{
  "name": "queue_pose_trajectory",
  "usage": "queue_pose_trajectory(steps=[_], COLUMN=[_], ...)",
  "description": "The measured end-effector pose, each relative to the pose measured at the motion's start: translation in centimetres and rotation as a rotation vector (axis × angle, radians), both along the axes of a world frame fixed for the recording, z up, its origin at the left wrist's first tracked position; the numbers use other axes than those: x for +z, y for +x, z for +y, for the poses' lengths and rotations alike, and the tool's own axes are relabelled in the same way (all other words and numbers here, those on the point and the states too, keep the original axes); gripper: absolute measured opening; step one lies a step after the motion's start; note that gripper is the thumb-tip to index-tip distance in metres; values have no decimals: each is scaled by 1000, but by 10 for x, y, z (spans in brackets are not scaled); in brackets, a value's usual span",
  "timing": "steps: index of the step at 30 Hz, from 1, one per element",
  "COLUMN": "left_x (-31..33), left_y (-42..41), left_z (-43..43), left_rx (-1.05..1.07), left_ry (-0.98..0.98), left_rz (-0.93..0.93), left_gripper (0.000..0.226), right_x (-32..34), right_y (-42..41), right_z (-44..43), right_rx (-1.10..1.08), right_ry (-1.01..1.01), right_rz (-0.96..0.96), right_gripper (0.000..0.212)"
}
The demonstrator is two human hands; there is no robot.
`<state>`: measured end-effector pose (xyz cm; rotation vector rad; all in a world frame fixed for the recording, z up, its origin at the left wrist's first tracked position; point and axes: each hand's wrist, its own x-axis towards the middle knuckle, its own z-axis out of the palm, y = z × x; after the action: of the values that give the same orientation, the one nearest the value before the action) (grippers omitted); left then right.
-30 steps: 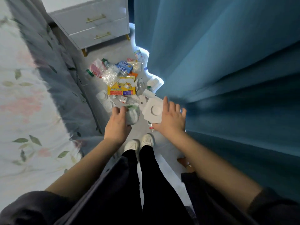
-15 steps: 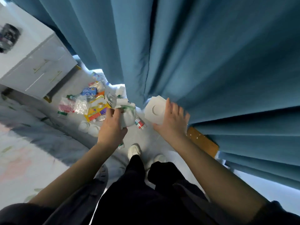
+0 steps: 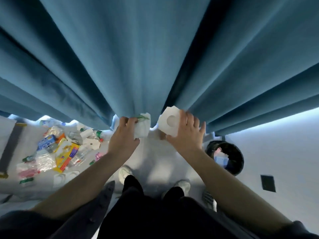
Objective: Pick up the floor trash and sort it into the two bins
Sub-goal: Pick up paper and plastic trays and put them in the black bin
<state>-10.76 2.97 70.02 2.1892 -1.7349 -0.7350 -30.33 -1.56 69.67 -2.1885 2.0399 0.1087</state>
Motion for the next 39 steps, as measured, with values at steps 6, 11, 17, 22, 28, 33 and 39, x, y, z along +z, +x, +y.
queue_pose_trajectory(steps=[6, 11, 17, 22, 28, 33, 39], left_x=[-6, -17, -64, -155, -281, -376, -442], left_y=[-144, -246, -338, -407, -485, -524, -541], left_z=[-17, -47, -108, -155, -187, -191, -184], left_rx=[-186, -337, -595, -771, -877, -974, -1020], left_ry=[24, 84, 114, 208, 254, 281, 277], left_rz=[-4, 24, -19, -96, -149, -243, -268], left_gripper=[53, 49, 49, 50, 49, 48, 48], right_x=[-16, -36, -92, -178, -292, -384, -447], right_y=[-151, -259, -344, -399, -448, -463, -466], right_z=[13, 14, -3, -5, -4, -10, -17], right_rx=[-155, -331, -562, -765, -946, -1001, -1054], right_ry=[55, 94, 147, 205, 306, 320, 362], right_rz=[-28, 13, 4, -55, -87, -84, -143], right_gripper=[105, 105, 100, 102, 101, 100, 98])
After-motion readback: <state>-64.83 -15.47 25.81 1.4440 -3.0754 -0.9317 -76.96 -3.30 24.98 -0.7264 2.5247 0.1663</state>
